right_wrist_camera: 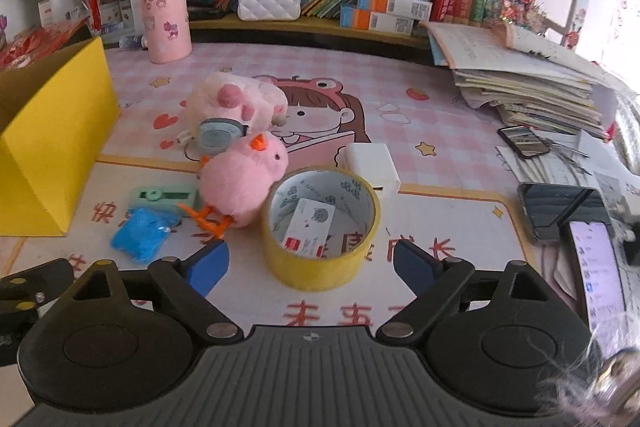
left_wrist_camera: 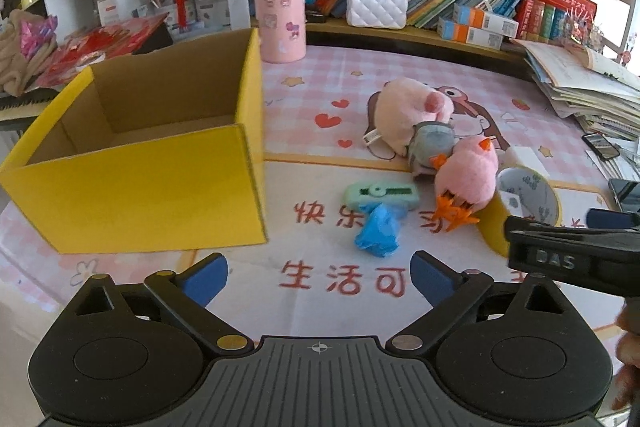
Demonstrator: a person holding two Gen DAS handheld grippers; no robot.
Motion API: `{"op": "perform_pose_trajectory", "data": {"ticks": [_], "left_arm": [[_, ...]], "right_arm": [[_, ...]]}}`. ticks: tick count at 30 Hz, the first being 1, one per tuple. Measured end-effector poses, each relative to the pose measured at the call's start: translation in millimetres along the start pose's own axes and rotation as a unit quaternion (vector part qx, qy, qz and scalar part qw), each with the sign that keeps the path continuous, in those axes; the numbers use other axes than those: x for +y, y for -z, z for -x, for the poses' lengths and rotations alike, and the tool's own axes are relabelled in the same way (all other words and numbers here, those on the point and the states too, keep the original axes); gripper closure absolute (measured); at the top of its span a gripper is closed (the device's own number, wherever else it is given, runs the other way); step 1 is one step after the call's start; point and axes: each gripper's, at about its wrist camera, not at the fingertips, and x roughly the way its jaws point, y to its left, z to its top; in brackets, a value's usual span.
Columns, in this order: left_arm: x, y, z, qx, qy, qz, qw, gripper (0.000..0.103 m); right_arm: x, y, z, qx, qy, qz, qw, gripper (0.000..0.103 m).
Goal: Organize objects
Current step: 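Grasp the blue item with the left tool while the right tool grasps the yellow tape roll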
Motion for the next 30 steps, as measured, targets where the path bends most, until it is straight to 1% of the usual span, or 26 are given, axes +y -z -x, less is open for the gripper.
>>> {"op": "perform_pose_trajectory", "data": {"ticks": [7, 9, 12, 14, 16, 18, 20, 22, 25, 28, 29, 30], "left_arm": [[-19, -5, -9, 0.008, -0.007, -0.009, 0.9999, 0.012], [-22, -5, -12, 0.014, -0.011, -0.010, 0.9998, 0.016], [-25, -7, -17, 0.023, -0.016, -0.006, 0.9996, 0.024], [-28, -8, -22, 0.027, -0.017, -0.004, 0.9995, 0.026], [-31, -10, -27, 0.030, -0.017, -0.003, 0.9994, 0.031], [-34, -11, -33, 0.036, -0.015, -0.004, 0.9992, 0.043], [-38, -13, -41, 0.041, -0.009, -0.006, 0.9991, 0.049], [-43, -16, -49, 0.045, -0.007, -0.011, 0.9989, 0.050], [-49, -19, -62, 0.047, -0.011, -0.021, 0.9986, 0.051], [-55, -22, -75, 0.048, -0.017, -0.033, 0.9982, 0.051], [-56, -23, -79, 0.049, -0.018, -0.037, 0.9980, 0.054], [-57, -23, -83, 0.052, -0.018, -0.040, 0.9977, 0.061]], "right_arm": [[-12, -11, -35, 0.014, -0.017, 0.017, 1.000, 0.014], [-13, -14, -44, 0.016, -0.023, 0.023, 0.999, 0.014], [-13, -16, -55, 0.022, -0.030, 0.032, 0.999, 0.017], [-14, -18, -60, 0.024, -0.037, 0.036, 0.998, 0.018], [-16, -19, -62, 0.023, -0.046, 0.040, 0.998, 0.019], [-20, -20, -63, 0.024, -0.055, 0.040, 0.997, 0.019], [-28, -23, -59, 0.025, -0.067, 0.022, 0.997, 0.019], [-37, -25, -51, 0.016, -0.078, 0.009, 0.997, 0.019], [-46, -28, -36, -0.013, -0.078, 0.013, 0.997, 0.019], [-55, -29, -23, -0.032, -0.080, 0.018, 0.996, 0.019], [-57, -29, -19, -0.038, -0.080, 0.021, 0.996, 0.019], [-59, -30, -16, -0.041, -0.079, 0.023, 0.996, 0.019]]}}
